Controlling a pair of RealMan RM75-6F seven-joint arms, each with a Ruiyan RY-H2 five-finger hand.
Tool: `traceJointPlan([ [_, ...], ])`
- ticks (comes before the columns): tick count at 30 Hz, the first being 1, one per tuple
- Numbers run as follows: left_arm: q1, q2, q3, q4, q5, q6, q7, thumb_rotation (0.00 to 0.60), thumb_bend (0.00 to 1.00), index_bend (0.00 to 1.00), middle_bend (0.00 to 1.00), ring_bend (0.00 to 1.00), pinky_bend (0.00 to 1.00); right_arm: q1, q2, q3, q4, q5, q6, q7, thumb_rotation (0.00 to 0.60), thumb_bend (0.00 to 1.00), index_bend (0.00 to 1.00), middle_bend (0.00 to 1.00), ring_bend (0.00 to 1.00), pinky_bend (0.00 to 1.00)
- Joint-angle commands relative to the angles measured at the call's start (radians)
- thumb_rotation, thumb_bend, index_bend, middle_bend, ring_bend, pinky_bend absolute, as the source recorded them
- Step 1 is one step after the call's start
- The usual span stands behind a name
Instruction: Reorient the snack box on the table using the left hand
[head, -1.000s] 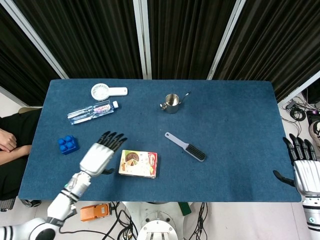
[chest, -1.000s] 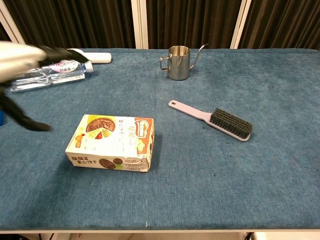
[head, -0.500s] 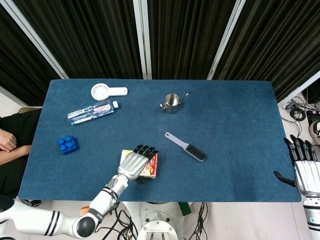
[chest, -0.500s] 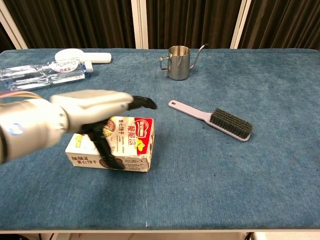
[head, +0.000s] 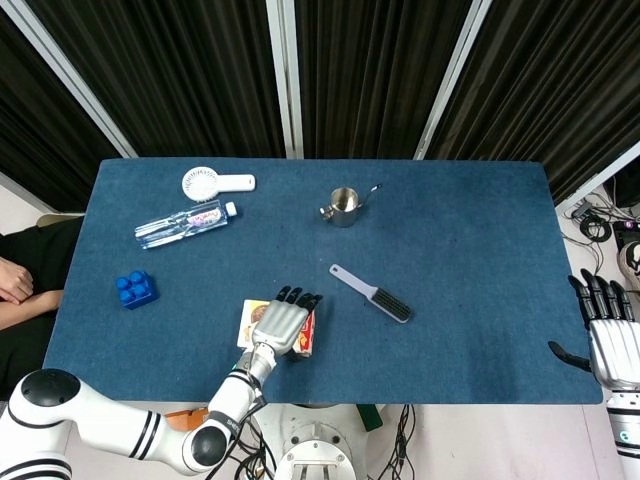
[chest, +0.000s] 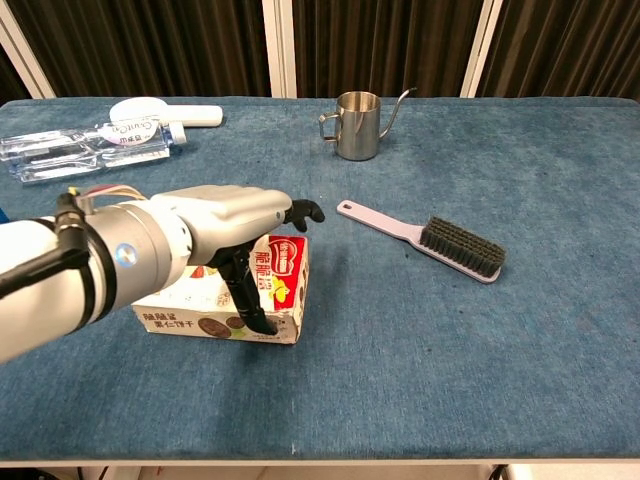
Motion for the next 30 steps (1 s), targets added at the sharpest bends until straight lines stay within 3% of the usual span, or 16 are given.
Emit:
traceJointPlan([
  [1,-0.019,-0.014,0.000,0.011,-0.031,0.024,0.015,0.600,0.02,0.09,0.14,0.06,0.00,0.002,-0.001,0.000,0.002,0.001,-0.004,0.001,0.600,0.22,0.00,0.04,0.00,0.00],
  [13,-0.105,-0.105,0.012,0.038,-0.095,0.167,0.167,0.600,0.02,0.13,0.17,0.09,0.00,0.006,-0.009,0.000,0.016,0.012,-0.020,0.012,0.600,0.22,0.00,0.04,0.00,0.00],
  [24,-0.152,-0.186,0.035,0.102,-0.090,0.261,0.286,0.600,0.05,0.19,0.24,0.16,0.02,0.007,-0.014,-0.001,0.034,0.020,-0.031,0.032,0.600,0.22,0.00,0.04,0.00,0.00],
  [30,-0.142,-0.182,0.038,0.107,-0.035,0.255,0.257,0.600,0.14,0.29,0.35,0.26,0.07,0.007,-0.018,-0.001,0.043,0.021,-0.032,0.040,0.600,0.22,0.00,0.04,0.00,0.00],
])
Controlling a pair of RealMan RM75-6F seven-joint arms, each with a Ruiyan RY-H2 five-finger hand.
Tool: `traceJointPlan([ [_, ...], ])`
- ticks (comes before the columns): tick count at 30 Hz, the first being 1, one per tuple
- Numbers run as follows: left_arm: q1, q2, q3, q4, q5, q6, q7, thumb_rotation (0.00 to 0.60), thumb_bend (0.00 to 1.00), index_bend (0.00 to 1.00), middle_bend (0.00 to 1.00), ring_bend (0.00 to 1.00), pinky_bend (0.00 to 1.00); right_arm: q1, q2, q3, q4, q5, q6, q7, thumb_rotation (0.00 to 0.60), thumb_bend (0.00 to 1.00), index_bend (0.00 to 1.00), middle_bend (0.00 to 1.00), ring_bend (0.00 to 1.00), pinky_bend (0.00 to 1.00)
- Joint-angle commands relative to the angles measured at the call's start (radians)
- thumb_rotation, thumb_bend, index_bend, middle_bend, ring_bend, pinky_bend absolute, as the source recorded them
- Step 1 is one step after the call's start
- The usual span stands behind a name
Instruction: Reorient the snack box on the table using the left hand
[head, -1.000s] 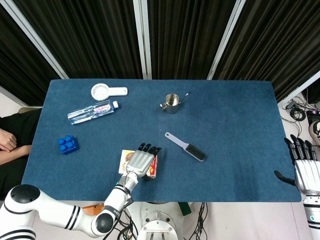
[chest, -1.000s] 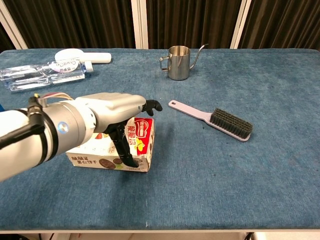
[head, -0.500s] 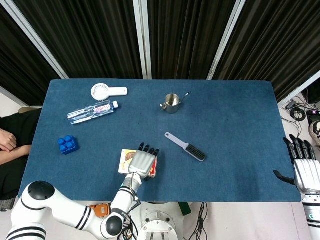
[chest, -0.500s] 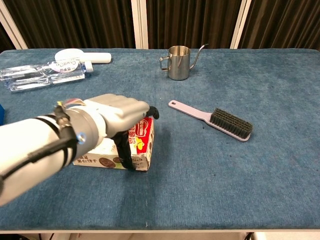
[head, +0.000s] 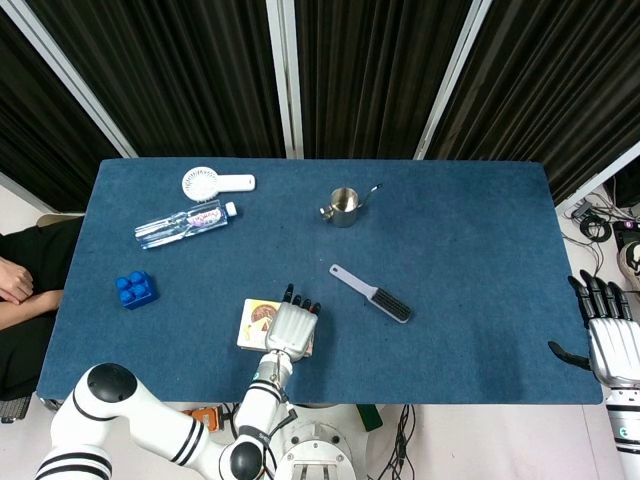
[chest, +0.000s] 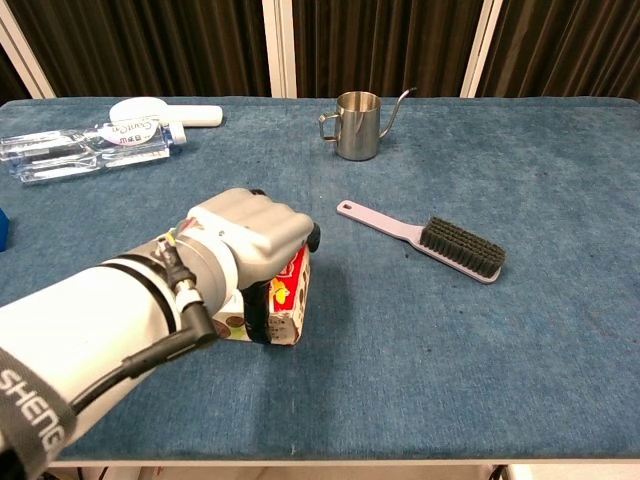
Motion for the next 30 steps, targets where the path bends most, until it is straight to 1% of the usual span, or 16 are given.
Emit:
traceJointPlan([
  [1,0.010,0.013,0.003,-0.001,0.047,-0.013,-0.036,0.600,0.15,0.31,0.38,0.28,0.09,-0.001,0.000,0.000,0.002,0.000,0.001,0.003,0.600,0.22,0.00,0.04,0.00,0.00],
  [4,0.026,0.055,-0.014,-0.031,0.075,-0.054,-0.092,0.600,0.18,0.32,0.40,0.31,0.12,-0.002,0.000,0.000,0.005,0.001,0.002,0.006,0.600,0.22,0.00,0.04,0.00,0.00],
  [7,0.048,0.120,-0.042,-0.069,0.111,-0.116,-0.181,0.600,0.19,0.32,0.41,0.31,0.21,-0.004,0.001,0.000,0.006,0.002,0.004,0.010,0.600,0.22,0.00,0.04,0.00,0.00],
  [10,0.083,0.188,-0.072,-0.096,0.175,-0.185,-0.318,0.600,0.20,0.32,0.41,0.31,0.23,-0.007,0.003,0.001,0.007,0.003,0.009,0.012,0.600,0.22,0.00,0.04,0.00,0.00],
  [14,0.149,0.262,-0.118,-0.088,0.276,-0.297,-0.585,0.600,0.20,0.32,0.41,0.31,0.23,-0.009,0.004,0.001,0.007,0.005,0.010,0.013,0.600,0.22,0.00,0.04,0.00,0.00],
  [18,0.221,0.294,-0.168,-0.023,0.401,-0.398,-0.916,0.600,0.18,0.32,0.41,0.31,0.23,-0.008,0.004,0.001,0.005,0.005,0.007,0.012,0.600,0.22,0.00,0.04,0.00,0.00],
  [20,0.253,0.292,-0.184,0.021,0.464,-0.429,-1.072,0.600,0.16,0.32,0.41,0.31,0.23,-0.007,0.005,0.002,0.002,0.006,0.007,0.009,0.600,0.22,0.00,0.04,0.00,0.00],
  [21,0.263,0.291,-0.187,0.041,0.489,-0.444,-1.131,0.600,0.16,0.32,0.41,0.31,0.23,-0.007,0.005,0.002,0.001,0.006,0.006,0.007,0.600,0.22,0.00,0.04,0.00,0.00],
  [22,0.275,0.287,-0.188,0.069,0.521,-0.459,-1.201,0.600,0.15,0.32,0.41,0.31,0.23,-0.006,0.006,0.002,-0.002,0.006,0.005,0.004,0.600,0.22,0.00,0.04,0.00,0.00],
  [25,0.294,0.264,-0.176,0.157,0.620,-0.474,-1.348,0.600,0.14,0.32,0.40,0.31,0.23,-0.003,0.006,0.004,-0.008,0.006,0.002,-0.005,0.600,0.22,0.00,0.04,0.00,0.00],
  [26,0.296,0.256,-0.172,0.177,0.642,-0.473,-1.373,0.600,0.14,0.32,0.40,0.31,0.23,-0.002,0.006,0.004,-0.010,0.006,0.001,-0.006,0.600,0.22,0.00,0.04,0.00,0.00],
  [27,0.300,0.241,-0.161,0.219,0.689,-0.470,-1.423,0.600,0.14,0.32,0.40,0.31,0.23,-0.002,0.006,0.003,-0.013,0.006,0.000,-0.009,0.600,0.22,0.00,0.04,0.00,0.00],
  [30,0.302,0.206,-0.133,0.324,0.768,-0.467,-1.517,0.600,0.12,0.32,0.40,0.30,0.21,-0.001,0.008,0.005,-0.020,0.008,-0.001,-0.017,0.600,0.22,0.00,0.04,0.00,0.00],
])
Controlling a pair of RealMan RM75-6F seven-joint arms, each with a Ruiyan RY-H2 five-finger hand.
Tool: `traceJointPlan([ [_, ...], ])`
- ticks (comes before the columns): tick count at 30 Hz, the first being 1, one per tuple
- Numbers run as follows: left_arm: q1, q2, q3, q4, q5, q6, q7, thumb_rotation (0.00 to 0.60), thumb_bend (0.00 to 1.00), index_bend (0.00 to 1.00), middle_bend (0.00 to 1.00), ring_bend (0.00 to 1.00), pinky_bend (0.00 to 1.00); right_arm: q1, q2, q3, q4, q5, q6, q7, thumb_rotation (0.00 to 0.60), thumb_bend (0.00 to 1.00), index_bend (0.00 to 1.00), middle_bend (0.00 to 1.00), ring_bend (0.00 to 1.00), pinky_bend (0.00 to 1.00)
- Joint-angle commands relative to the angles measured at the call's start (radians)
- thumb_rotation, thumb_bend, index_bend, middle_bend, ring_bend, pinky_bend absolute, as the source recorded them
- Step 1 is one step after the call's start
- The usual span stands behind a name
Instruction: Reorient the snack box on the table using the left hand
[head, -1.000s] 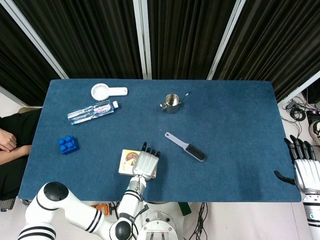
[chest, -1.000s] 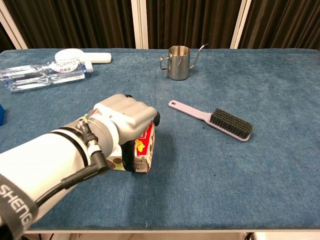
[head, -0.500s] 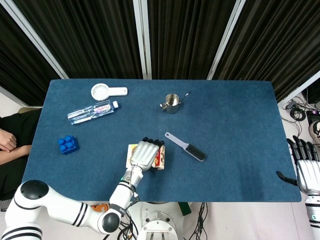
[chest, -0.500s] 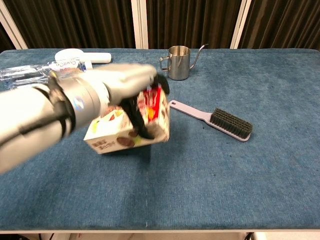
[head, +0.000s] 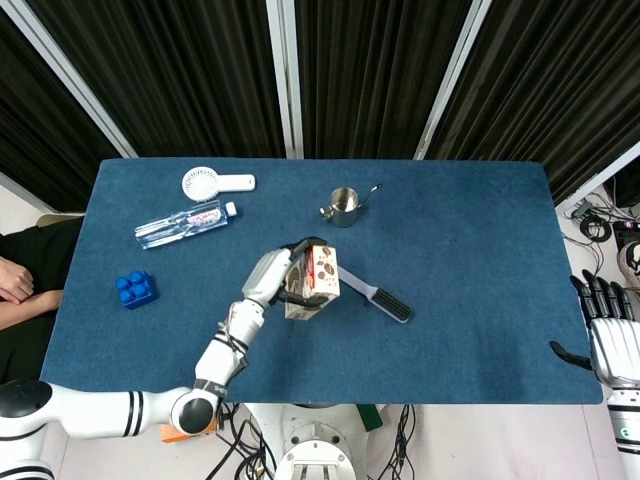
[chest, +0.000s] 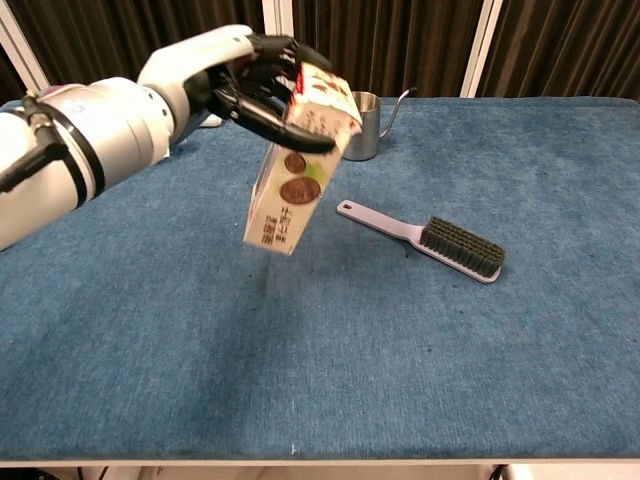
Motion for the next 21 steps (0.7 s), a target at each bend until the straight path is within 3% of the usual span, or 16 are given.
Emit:
traceJointPlan([
  [1,0.040,-0.048,0.028,0.197,0.172,-0.039,-0.182,0.600,0.11,0.32,0.40,0.29,0.20,0.000,0.002,0.001,-0.005,0.002,0.000,-0.005,0.600,0.22,0.00,0.04,0.00,0.00],
  [5,0.035,-0.091,0.062,0.321,0.252,-0.019,-0.246,0.600,0.08,0.32,0.40,0.29,0.19,-0.002,0.005,0.002,-0.015,0.005,0.002,-0.014,0.600,0.22,0.00,0.04,0.00,0.00],
  [12,0.029,-0.113,0.078,0.434,0.299,-0.018,-0.343,0.600,0.04,0.32,0.40,0.28,0.14,-0.003,0.005,0.002,-0.024,0.010,0.002,-0.023,0.600,0.22,0.00,0.04,0.00,0.00],
  [18,0.036,-0.087,0.096,0.461,0.305,-0.040,-0.368,0.600,0.00,0.31,0.37,0.24,0.10,-0.004,0.003,0.003,-0.024,0.013,0.000,-0.024,0.600,0.22,0.00,0.04,0.00,0.00],
  [21,0.046,-0.073,0.103,0.454,0.310,-0.037,-0.382,0.600,0.00,0.25,0.35,0.21,0.09,-0.003,0.002,0.004,-0.024,0.012,0.000,-0.023,0.600,0.22,0.00,0.04,0.00,0.00],
])
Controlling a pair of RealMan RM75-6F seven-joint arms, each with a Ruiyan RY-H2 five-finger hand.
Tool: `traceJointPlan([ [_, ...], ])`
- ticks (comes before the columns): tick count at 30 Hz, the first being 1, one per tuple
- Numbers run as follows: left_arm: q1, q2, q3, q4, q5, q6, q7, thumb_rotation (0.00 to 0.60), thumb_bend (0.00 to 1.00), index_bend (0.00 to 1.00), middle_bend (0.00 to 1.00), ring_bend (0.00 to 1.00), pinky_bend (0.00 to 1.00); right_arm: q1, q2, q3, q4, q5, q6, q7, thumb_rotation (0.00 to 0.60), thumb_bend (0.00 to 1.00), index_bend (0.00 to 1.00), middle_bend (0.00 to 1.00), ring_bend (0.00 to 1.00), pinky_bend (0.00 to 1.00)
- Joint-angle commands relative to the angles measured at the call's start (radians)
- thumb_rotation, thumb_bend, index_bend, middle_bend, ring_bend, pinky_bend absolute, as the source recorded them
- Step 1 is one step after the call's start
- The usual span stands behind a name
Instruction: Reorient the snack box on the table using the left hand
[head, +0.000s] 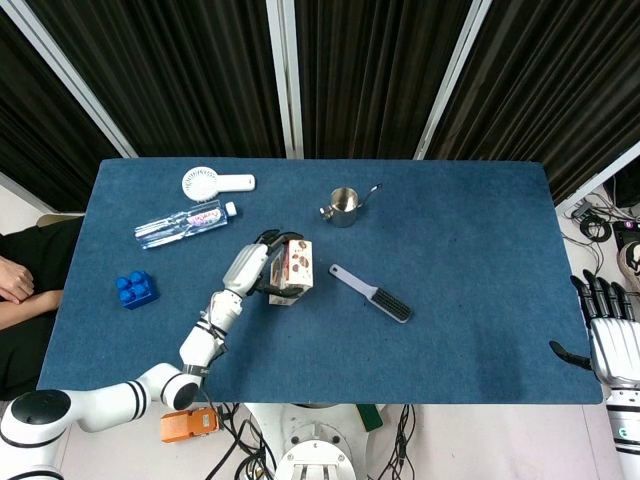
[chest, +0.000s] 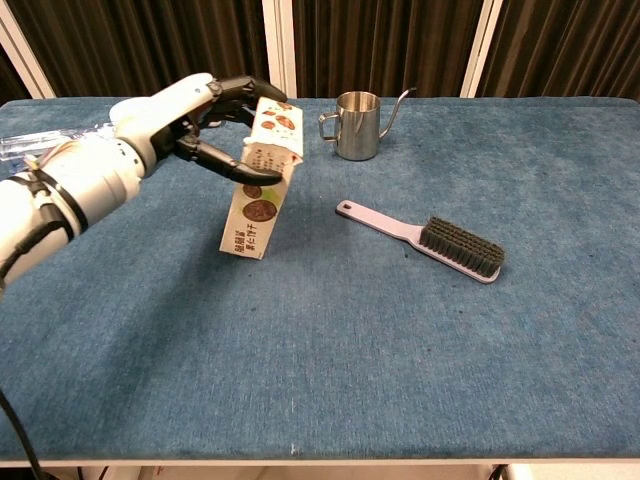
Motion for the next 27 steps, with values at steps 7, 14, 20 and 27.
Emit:
traceJointPlan([
  [7,0.025,0.042,0.028,-0.018,0.024,0.020,0.003,0.600,0.00,0.03,0.20,0.10,0.05,0.001,-0.001,0.002,0.004,0.000,0.000,0.007,0.600,0.22,0.00,0.04,0.00,0.00],
  [14,0.035,0.087,0.034,-0.066,0.014,0.008,0.038,0.600,0.00,0.00,0.10,0.03,0.04,-0.001,-0.006,0.003,0.014,-0.005,0.008,0.021,0.600,0.22,0.00,0.04,0.00,0.00],
  [20,0.041,0.147,0.046,-0.133,0.006,-0.009,0.111,0.600,0.00,0.00,0.00,0.00,0.02,0.000,-0.008,0.003,0.021,-0.009,0.010,0.032,0.600,0.22,0.00,0.04,0.00,0.00],
  [27,0.042,0.239,0.032,-0.260,-0.035,-0.008,0.287,0.600,0.00,0.00,0.00,0.00,0.01,-0.002,-0.010,0.002,0.027,-0.012,0.014,0.040,0.600,0.22,0.00,0.04,0.00,0.00],
])
